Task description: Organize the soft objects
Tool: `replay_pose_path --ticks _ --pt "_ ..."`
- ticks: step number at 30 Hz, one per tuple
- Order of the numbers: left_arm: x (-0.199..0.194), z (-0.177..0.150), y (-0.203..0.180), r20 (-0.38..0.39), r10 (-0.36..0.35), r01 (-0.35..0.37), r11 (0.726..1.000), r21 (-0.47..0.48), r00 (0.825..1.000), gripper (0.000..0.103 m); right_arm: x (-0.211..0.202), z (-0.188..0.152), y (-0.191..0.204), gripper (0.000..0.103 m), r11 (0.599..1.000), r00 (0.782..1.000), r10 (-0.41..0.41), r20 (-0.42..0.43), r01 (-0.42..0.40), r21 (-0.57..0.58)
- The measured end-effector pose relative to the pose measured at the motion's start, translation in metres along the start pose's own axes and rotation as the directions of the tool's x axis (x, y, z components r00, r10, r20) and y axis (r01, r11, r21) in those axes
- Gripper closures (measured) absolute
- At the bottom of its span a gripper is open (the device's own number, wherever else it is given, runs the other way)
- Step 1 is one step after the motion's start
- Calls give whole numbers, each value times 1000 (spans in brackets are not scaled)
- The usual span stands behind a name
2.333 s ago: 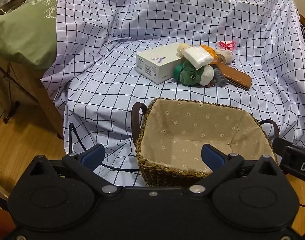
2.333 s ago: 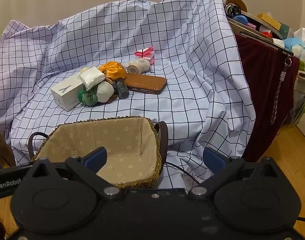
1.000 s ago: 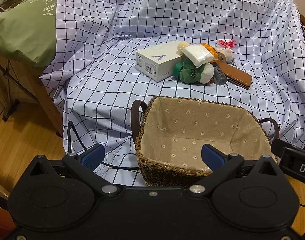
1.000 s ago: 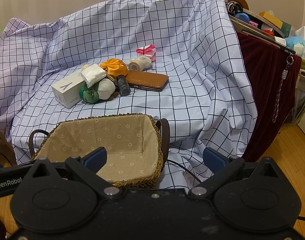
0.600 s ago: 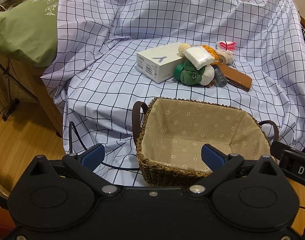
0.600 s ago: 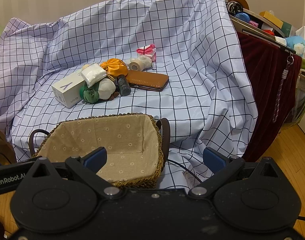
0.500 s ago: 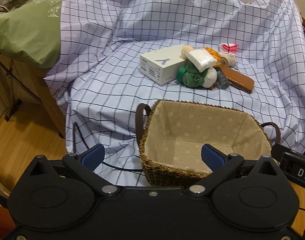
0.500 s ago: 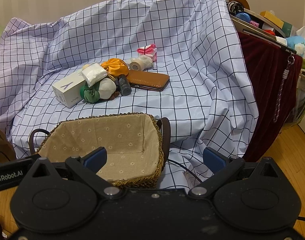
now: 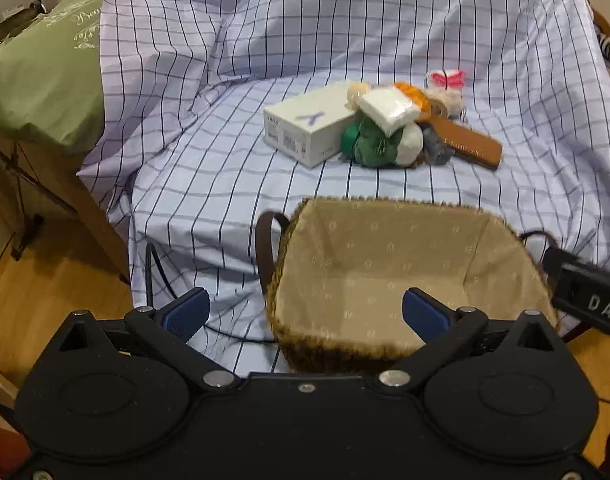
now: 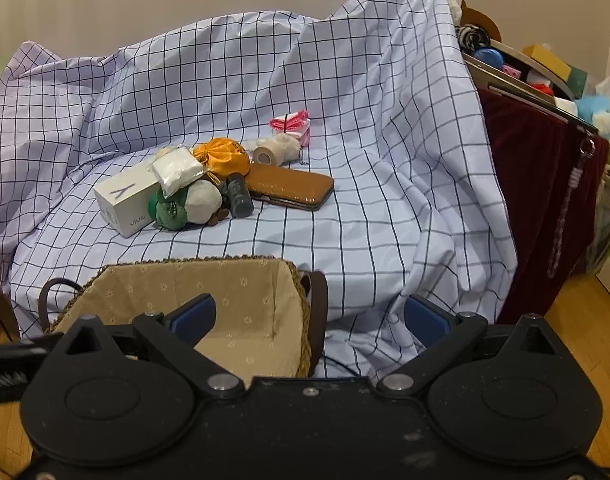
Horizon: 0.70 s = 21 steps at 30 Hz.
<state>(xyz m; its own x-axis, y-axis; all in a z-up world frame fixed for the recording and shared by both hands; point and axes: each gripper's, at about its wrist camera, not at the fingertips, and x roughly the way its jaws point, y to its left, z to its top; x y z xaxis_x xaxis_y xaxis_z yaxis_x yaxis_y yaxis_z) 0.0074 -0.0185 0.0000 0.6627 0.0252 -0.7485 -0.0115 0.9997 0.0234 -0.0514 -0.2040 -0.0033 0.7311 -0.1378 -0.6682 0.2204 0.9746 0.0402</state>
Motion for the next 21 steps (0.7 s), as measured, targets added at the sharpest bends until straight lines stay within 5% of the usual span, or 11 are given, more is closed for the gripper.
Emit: replay_pose_path --ticks 7,12,18,21 --pt "16 28 13 -30 -59 57 995 -80 998 4 18 36 5 3 999 996 28 81 -26 -29" --pt "32 54 13 -1 -15 14 998 -54 1000 4 34 68 24 1 989 988 93 125 -77 -129" --pt "60 81 20 -2 14 -14 998 -54 1000 4 78 95 45 1 978 984 178 19 -175 -117" --pt "76 88 24 -19 26 -27 998 -60 999 4 98 105 59 1 975 987 161 5 -159 -156"
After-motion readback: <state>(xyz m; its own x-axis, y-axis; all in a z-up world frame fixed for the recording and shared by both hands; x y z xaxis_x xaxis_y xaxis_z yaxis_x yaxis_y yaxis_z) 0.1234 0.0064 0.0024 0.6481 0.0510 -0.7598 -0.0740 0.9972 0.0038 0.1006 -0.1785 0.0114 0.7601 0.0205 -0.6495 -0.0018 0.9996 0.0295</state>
